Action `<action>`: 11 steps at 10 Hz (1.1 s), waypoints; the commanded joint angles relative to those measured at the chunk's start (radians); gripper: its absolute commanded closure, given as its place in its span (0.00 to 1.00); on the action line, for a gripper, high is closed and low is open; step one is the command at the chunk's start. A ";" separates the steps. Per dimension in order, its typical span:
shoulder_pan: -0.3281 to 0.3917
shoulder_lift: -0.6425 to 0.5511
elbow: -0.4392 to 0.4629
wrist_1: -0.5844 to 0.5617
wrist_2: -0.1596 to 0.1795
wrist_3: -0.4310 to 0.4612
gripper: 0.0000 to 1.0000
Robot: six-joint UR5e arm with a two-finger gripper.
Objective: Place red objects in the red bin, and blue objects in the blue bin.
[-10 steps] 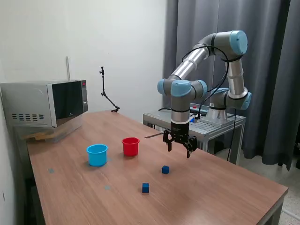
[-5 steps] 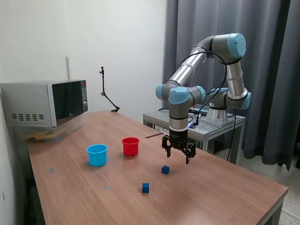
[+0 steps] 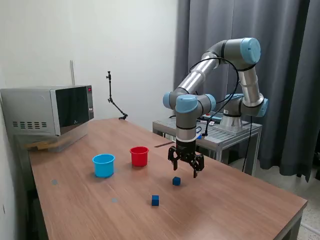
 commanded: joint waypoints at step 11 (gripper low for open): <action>-0.003 0.043 -0.013 -0.046 0.010 0.000 0.00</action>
